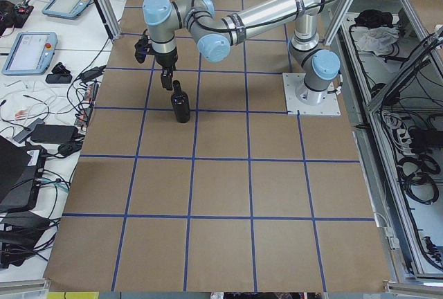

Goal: Place wine into wine basket
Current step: 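Lower the left gripper and close it on the bottle neck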

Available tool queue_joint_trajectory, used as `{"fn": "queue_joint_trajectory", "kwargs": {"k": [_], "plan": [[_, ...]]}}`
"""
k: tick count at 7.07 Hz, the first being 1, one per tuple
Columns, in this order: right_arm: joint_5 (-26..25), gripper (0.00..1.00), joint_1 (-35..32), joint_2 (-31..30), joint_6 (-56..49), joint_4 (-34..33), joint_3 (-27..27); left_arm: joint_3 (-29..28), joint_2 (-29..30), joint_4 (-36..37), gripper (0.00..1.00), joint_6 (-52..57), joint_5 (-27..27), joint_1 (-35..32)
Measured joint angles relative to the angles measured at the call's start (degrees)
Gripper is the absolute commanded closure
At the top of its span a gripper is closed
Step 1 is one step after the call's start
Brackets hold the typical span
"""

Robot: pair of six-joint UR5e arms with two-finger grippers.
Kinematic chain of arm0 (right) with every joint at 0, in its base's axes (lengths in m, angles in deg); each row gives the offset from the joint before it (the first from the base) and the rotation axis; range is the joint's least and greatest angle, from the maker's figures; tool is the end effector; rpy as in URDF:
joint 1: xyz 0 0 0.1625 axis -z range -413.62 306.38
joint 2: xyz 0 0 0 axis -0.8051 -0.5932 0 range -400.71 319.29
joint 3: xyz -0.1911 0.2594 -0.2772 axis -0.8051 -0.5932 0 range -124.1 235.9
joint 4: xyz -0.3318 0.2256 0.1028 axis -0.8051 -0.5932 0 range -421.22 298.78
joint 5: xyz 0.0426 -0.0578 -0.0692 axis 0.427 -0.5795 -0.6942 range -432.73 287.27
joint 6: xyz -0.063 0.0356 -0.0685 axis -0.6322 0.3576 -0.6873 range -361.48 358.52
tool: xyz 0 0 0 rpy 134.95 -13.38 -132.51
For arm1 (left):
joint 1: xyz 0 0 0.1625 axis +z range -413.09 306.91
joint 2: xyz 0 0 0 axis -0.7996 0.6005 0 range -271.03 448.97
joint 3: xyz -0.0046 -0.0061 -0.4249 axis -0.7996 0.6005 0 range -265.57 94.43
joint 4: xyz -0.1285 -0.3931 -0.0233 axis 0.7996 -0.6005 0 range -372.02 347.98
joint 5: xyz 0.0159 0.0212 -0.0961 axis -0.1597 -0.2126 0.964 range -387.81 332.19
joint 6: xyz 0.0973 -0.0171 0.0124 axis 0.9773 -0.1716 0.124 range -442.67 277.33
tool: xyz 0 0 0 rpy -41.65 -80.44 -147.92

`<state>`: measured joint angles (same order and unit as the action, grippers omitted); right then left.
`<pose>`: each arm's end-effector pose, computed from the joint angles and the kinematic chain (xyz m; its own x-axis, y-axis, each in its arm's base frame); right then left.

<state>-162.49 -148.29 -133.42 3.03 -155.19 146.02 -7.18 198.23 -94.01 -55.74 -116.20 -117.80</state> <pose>0.1725 -0.4696 0.5172 -0.9999 -0.0039 -0.0132 -0.0024 0.9936 -0.1133 0.1458 -0.6270 0.4126 -0.9993 0.0290 0.0222 0.0286 0.9994 -0.0182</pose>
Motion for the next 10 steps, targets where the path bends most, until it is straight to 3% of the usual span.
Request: {"fn": "queue_joint_trajectory", "kwargs": {"k": [1,3,5,6,10], "plan": [[0.1,0.0,0.0,-0.2,-0.05,-0.15,0.46,0.27,0.95,0.28,0.0,-0.04,0.04,0.02],[-0.16,0.0,0.04,-0.3,-0.22,-0.24,0.62,0.62,2.31,0.39,0.13,-0.26,0.33,0.02],[-0.17,0.0,0.08,-0.29,-0.32,-0.25,0.64,0.75,3.08,-0.05,0.2,-0.52,-0.09,0.02],[-0.13,0.0,0.07,-0.28,-0.37,-0.25,0.66,0.88,3.15,-0.47,0.32,-0.55,-0.16,0.02],[-0.17,0.0,0.03,-0.28,-0.81,-0.26,0.66,1.21,2.7,-4.13,0.32,-0.54,-1.99,0.02]]}}
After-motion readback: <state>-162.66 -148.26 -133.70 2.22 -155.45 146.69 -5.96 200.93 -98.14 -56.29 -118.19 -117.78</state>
